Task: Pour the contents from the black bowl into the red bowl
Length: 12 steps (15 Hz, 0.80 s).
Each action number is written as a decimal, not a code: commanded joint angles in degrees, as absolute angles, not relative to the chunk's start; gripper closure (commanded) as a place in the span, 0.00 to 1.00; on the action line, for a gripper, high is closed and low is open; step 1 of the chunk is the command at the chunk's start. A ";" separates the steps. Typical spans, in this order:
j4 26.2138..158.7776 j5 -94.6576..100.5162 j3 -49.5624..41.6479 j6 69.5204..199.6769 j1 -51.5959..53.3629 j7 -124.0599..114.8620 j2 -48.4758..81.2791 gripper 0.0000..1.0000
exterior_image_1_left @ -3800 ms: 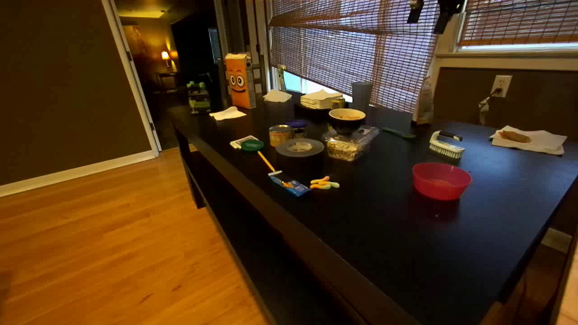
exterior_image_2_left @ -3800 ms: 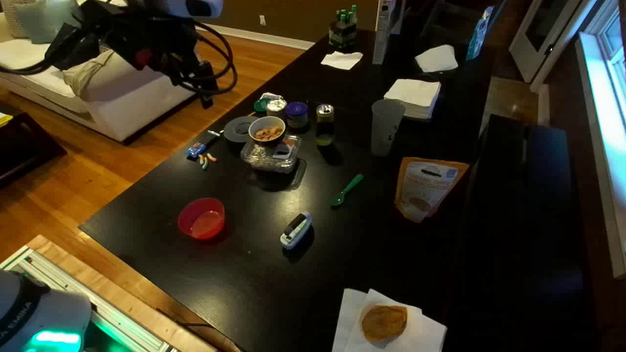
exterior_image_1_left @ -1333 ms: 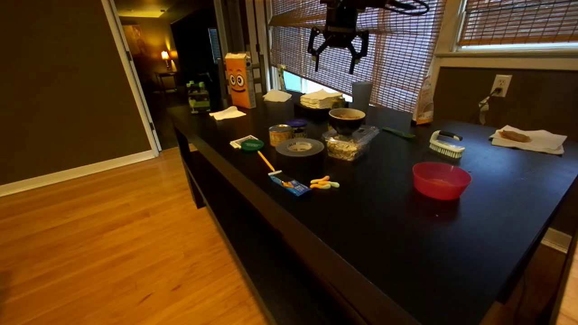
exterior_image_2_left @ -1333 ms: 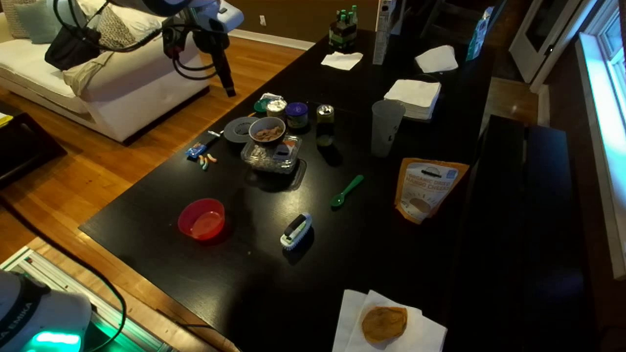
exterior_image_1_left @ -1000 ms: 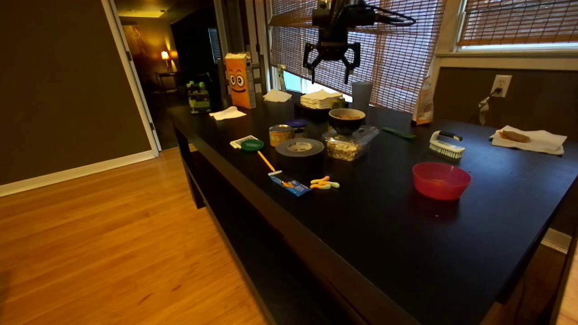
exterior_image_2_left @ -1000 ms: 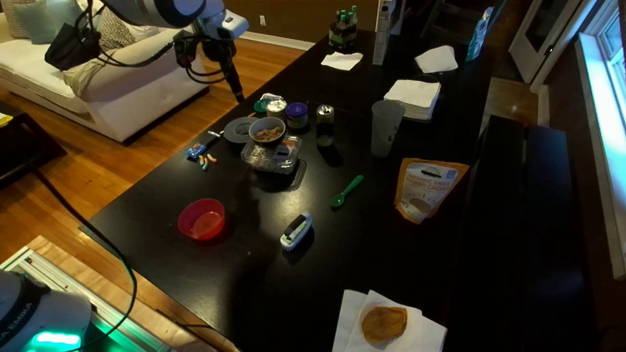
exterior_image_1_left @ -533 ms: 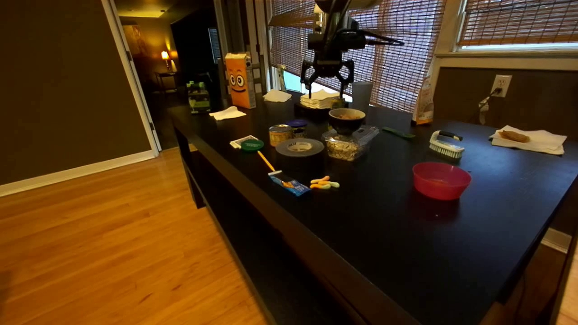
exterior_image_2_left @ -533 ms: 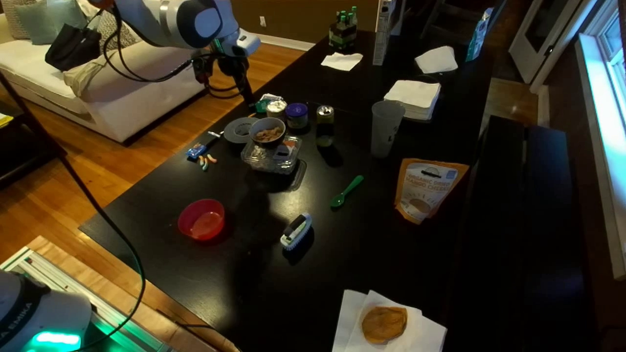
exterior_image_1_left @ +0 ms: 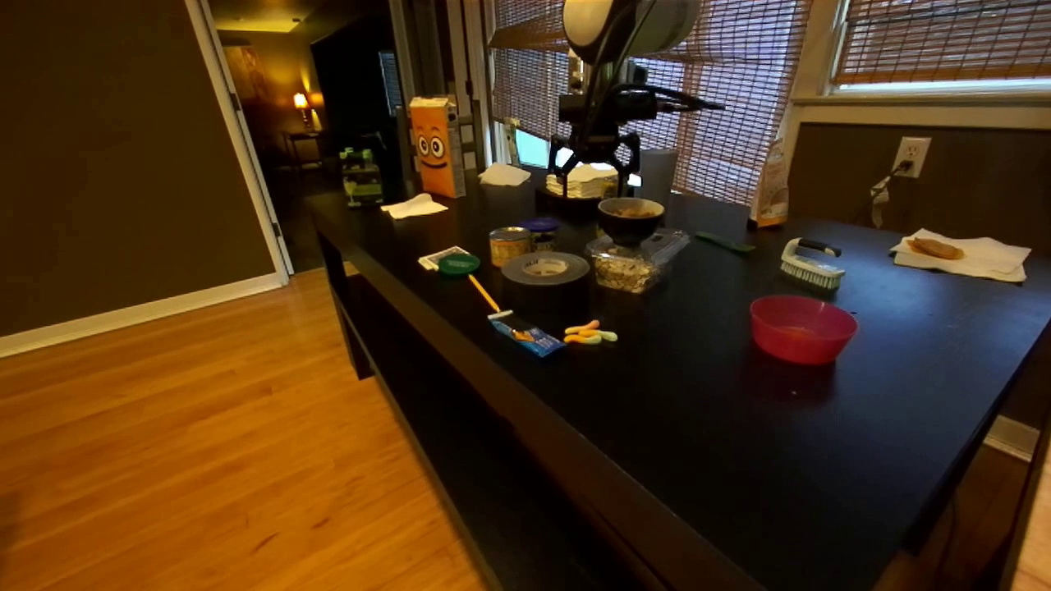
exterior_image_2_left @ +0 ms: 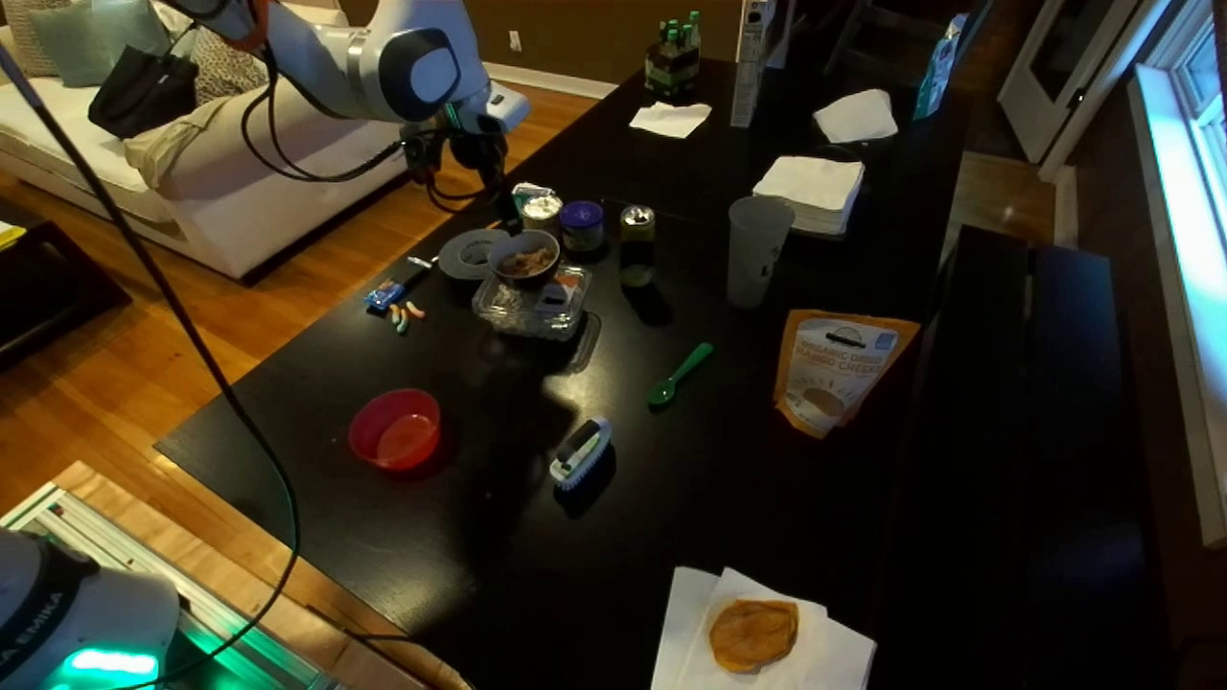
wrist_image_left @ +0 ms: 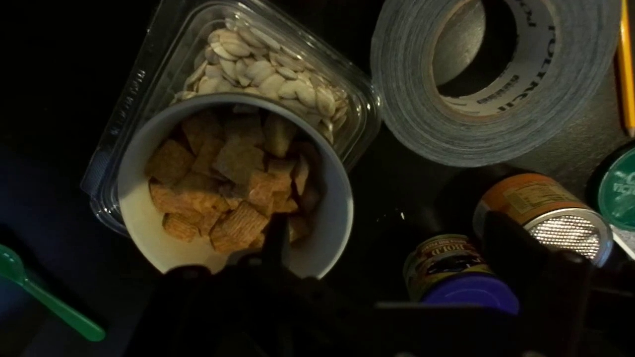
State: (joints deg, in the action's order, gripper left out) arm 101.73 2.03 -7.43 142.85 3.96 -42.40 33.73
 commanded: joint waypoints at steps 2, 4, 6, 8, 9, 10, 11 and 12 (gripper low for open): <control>98.96 1.93 -8.47 142.77 4.90 -42.28 36.67 0.22; 98.55 2.13 -8.70 142.68 5.11 -42.33 37.21 0.26; 98.33 2.25 -8.90 142.55 5.26 -42.28 37.57 0.36; 98.45 2.45 -9.23 142.51 5.42 -42.34 37.81 0.37; 98.59 2.52 -9.41 142.55 5.52 -42.34 37.83 0.40; 98.66 2.50 -9.53 142.48 5.60 -42.31 37.84 0.41; 98.66 2.51 -9.67 142.38 5.65 -42.28 37.91 0.45; 98.66 2.62 -9.85 142.32 5.75 -42.30 38.01 0.49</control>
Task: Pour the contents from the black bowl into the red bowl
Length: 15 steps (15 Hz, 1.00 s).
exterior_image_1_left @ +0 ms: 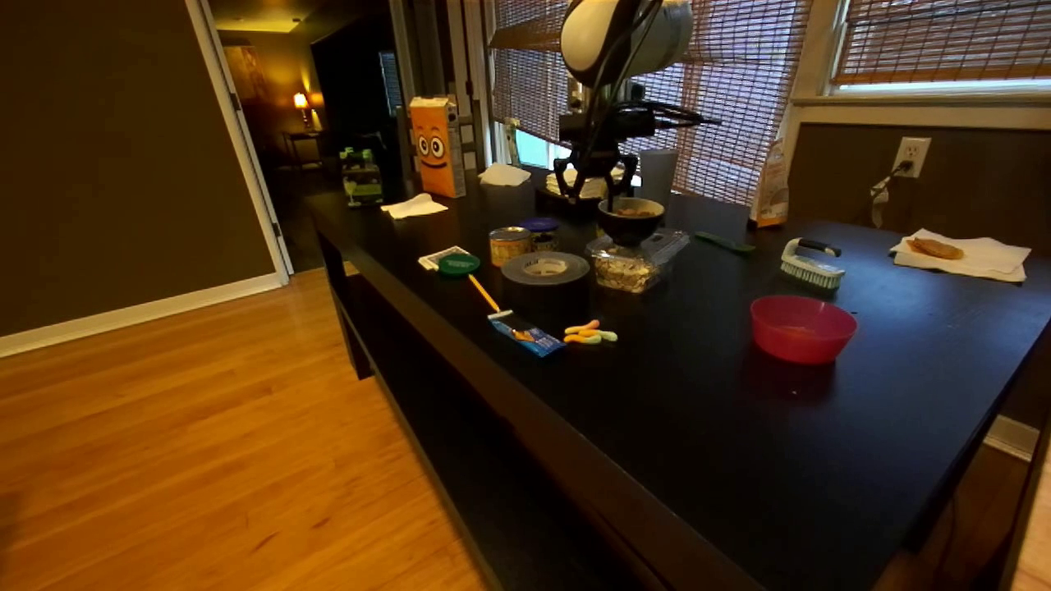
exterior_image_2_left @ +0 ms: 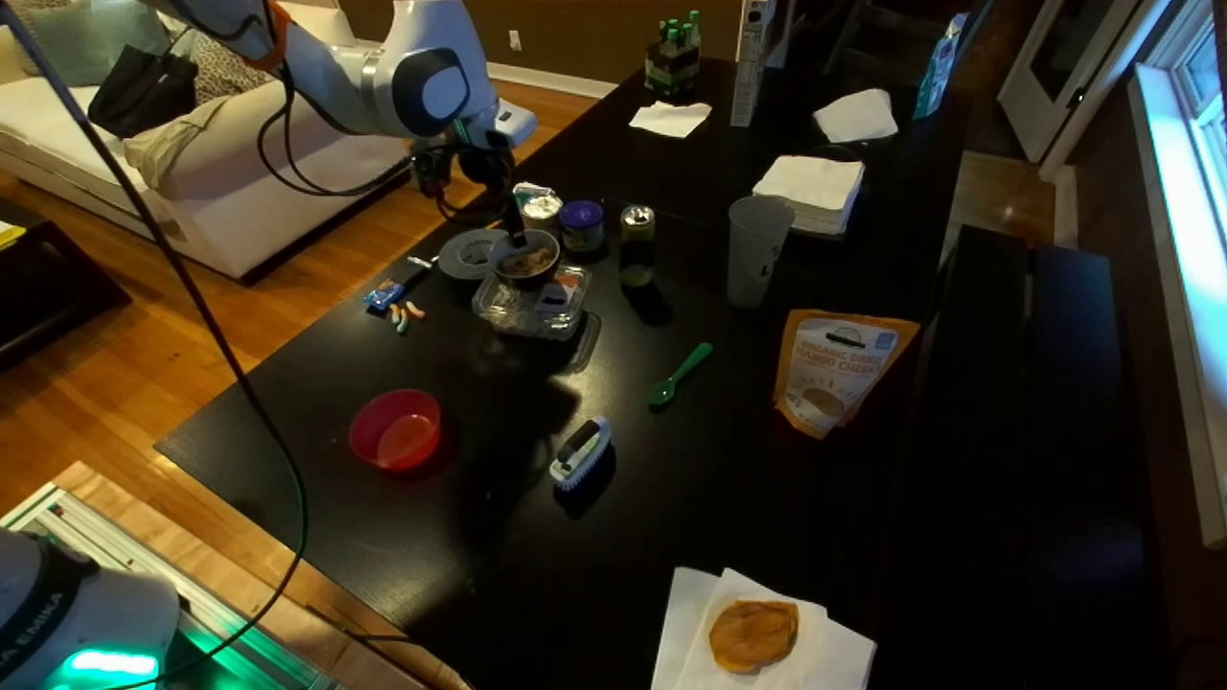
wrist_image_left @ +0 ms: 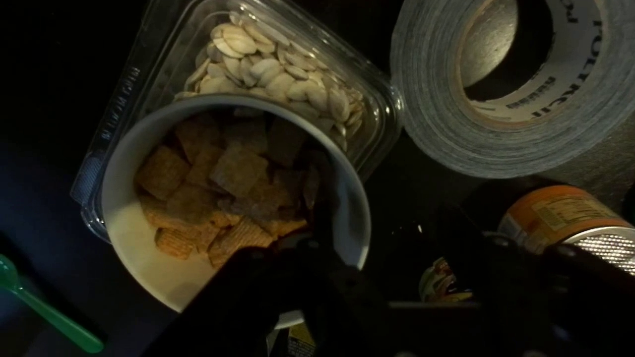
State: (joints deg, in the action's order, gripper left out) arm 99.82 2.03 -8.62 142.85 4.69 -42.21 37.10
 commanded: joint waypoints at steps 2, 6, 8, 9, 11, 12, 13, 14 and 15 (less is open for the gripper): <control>98.79 2.59 -10.00 142.31 5.82 -42.25 38.04 0.66; 99.30 2.76 -10.41 142.28 6.10 -42.46 37.41 0.98; 99.78 2.79 -10.49 142.06 6.10 -42.13 36.83 1.00; 100.10 2.66 -10.59 141.66 6.08 -42.14 36.29 1.00; 100.98 2.55 -10.80 140.95 6.12 -42.38 35.04 0.98; 102.07 2.48 -10.90 140.49 6.24 -42.68 33.80 0.98; 103.46 1.77 -10.49 139.81 5.93 -42.48 32.19 0.98; 104.65 1.21 -10.10 139.10 5.62 -42.24 30.94 0.98; 106.31 0.29 -9.34 138.42 5.02 -41.45 29.31 0.98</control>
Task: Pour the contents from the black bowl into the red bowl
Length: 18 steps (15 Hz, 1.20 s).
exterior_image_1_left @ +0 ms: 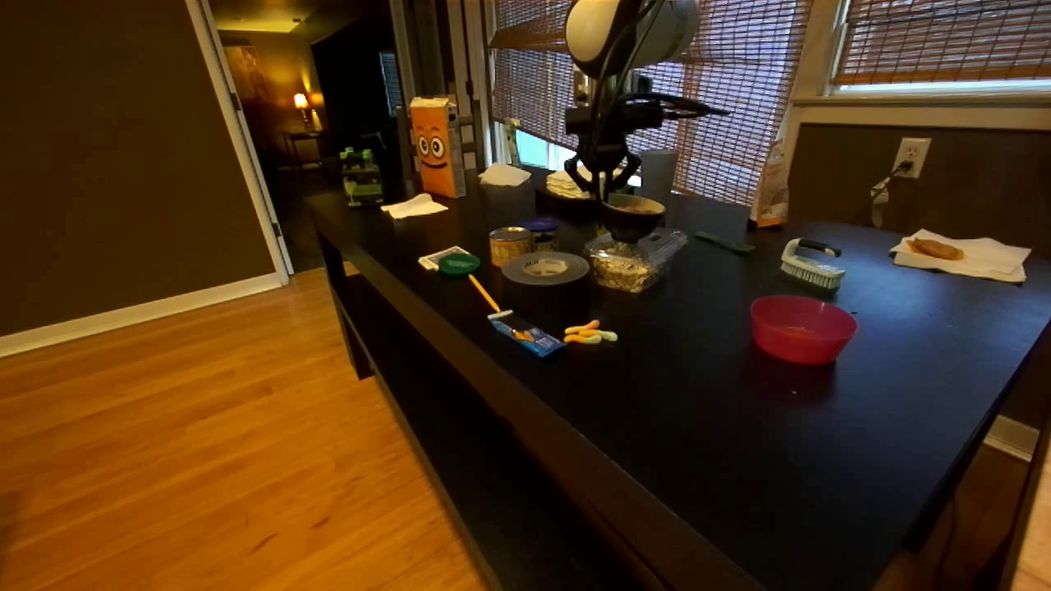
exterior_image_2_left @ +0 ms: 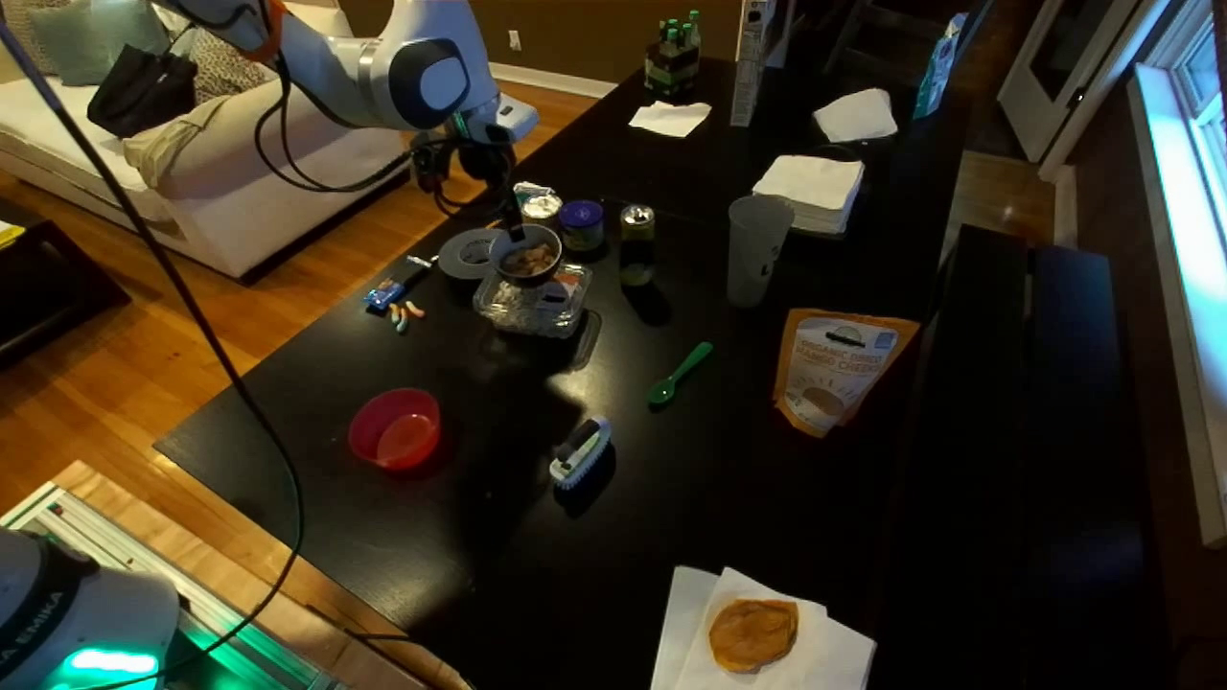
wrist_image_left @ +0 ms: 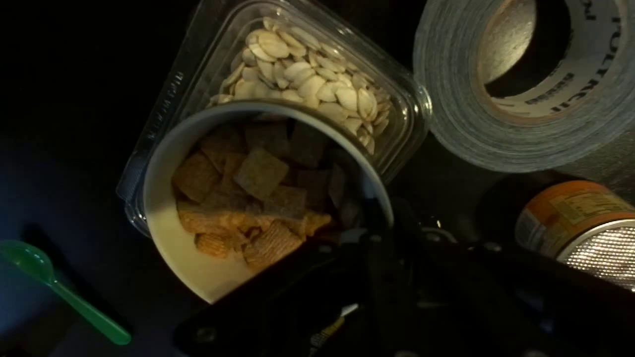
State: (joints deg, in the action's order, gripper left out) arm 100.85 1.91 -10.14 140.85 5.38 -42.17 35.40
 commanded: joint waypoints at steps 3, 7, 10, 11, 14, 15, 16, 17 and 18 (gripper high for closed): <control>111.95 -3.18 -7.08 136.60 3.53 -39.82 24.13 0.98; 120.91 -12.68 -3.08 137.20 0.77 -34.13 17.80 0.98; 127.53 -20.68 -1.51 138.02 -0.47 -30.87 13.91 0.98; 130.05 -23.51 -1.21 138.60 -0.89 -29.83 12.53 0.98; 136.88 -31.72 -0.94 140.66 -1.83 -26.88 9.48 0.98; 138.75 -34.59 -0.84 141.25 -2.24 -25.41 8.69 0.98; 140.65 -36.92 -0.92 141.78 -2.60 -24.06 8.02 0.98; 142.24 -38.24 -1.36 141.95 -2.73 -23.39 7.58 0.98; 143.77 -38.44 -2.06 141.88 -2.85 -23.42 7.03 0.98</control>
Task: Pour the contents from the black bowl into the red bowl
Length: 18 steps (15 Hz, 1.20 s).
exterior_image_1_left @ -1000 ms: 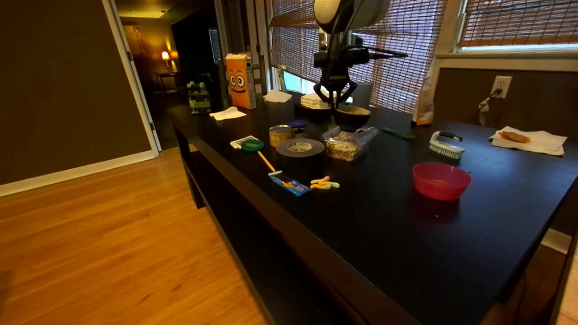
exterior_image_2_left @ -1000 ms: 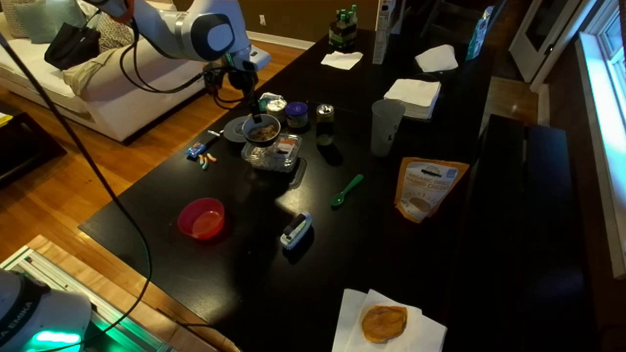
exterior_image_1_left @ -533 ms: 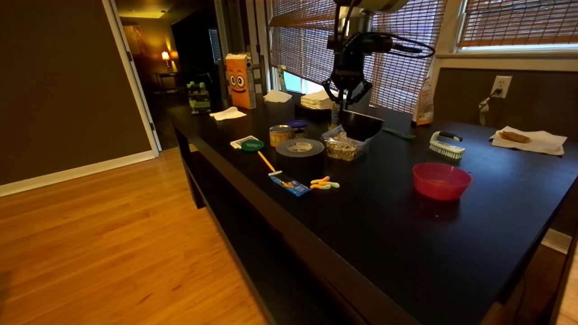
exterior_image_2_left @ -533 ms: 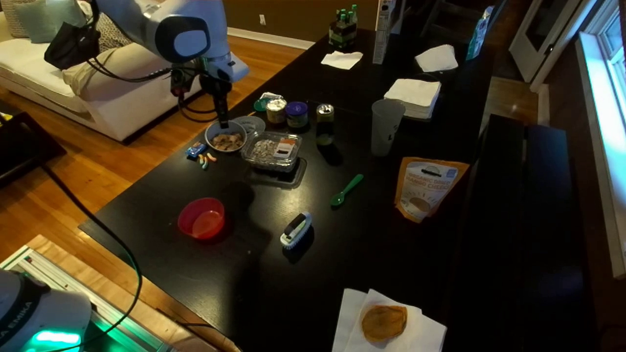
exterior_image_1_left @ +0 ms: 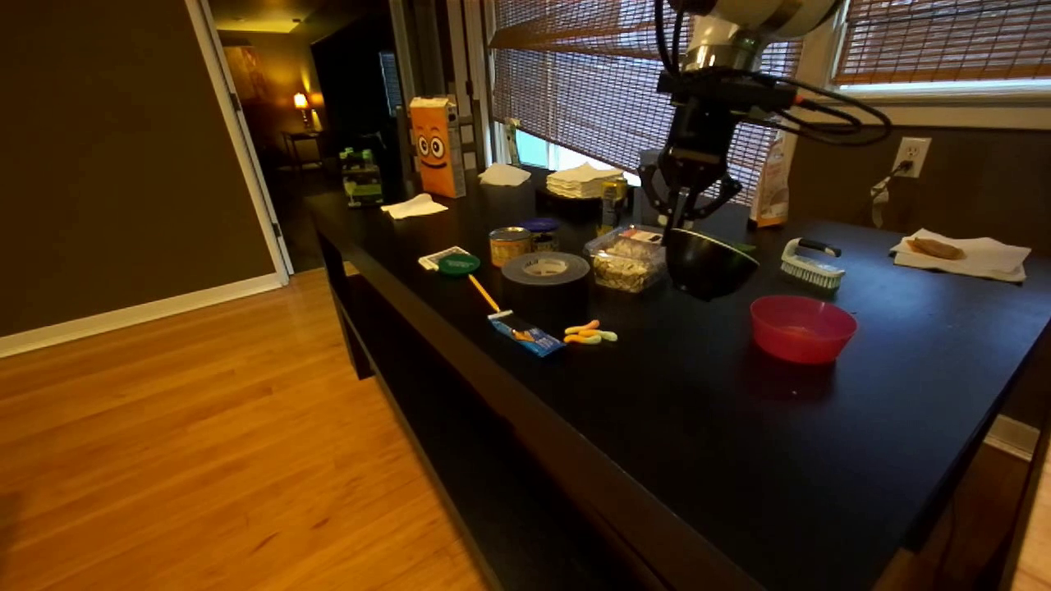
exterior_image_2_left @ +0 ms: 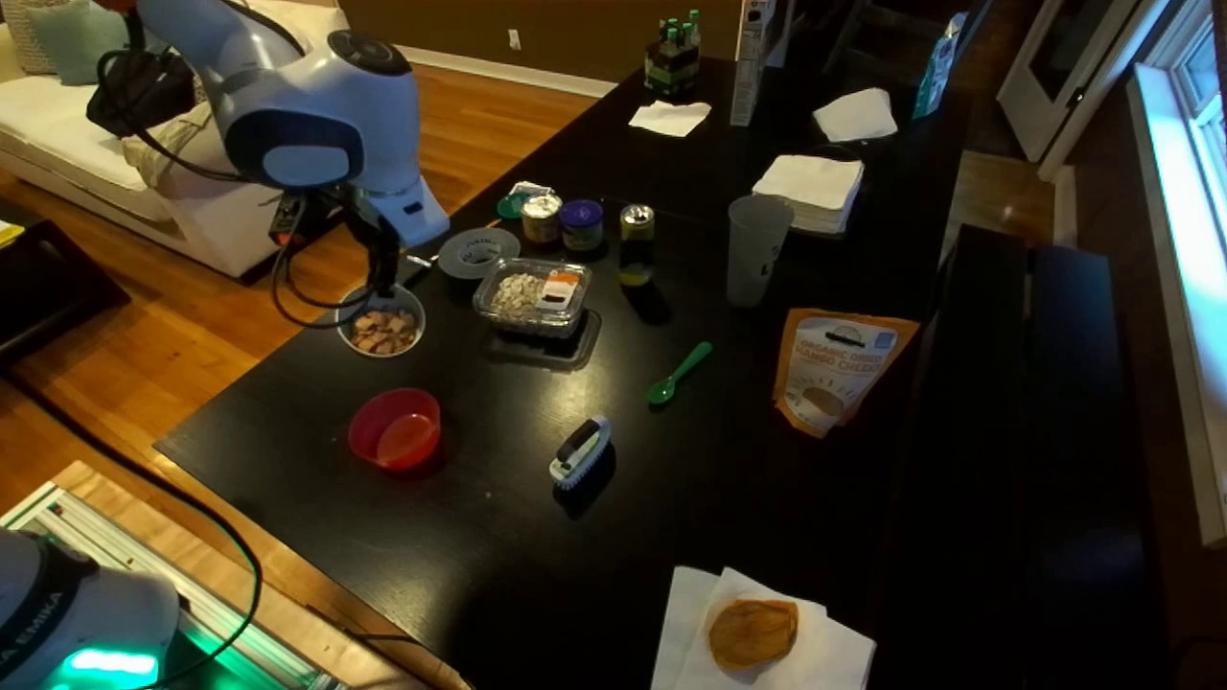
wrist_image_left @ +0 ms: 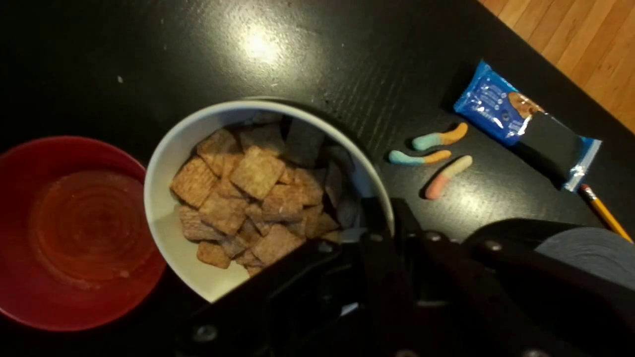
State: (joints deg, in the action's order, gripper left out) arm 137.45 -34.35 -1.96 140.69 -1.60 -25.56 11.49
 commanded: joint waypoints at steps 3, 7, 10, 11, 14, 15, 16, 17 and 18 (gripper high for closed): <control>146.91 -37.17 -3.65 141.17 -3.68 -23.74 5.71 0.98; 145.87 -35.99 -4.40 141.18 -3.92 -24.06 8.25 0.92; 146.18 -35.99 -4.78 141.18 -4.40 -23.69 7.81 0.92; 146.19 -35.99 -4.77 141.18 -4.40 -23.69 7.77 0.92; 145.67 -36.34 -4.83 139.92 -4.72 -22.96 8.10 0.98; 145.49 -36.30 -5.00 139.70 -4.93 -22.77 8.44 0.98; 145.47 -36.54 -5.12 139.26 -5.22 -22.07 8.65 0.98; 145.49 -36.63 -5.23 138.91 -5.40 -21.85 8.79 0.98; 145.66 -36.73 -5.41 138.57 -5.64 -21.48 8.80 0.98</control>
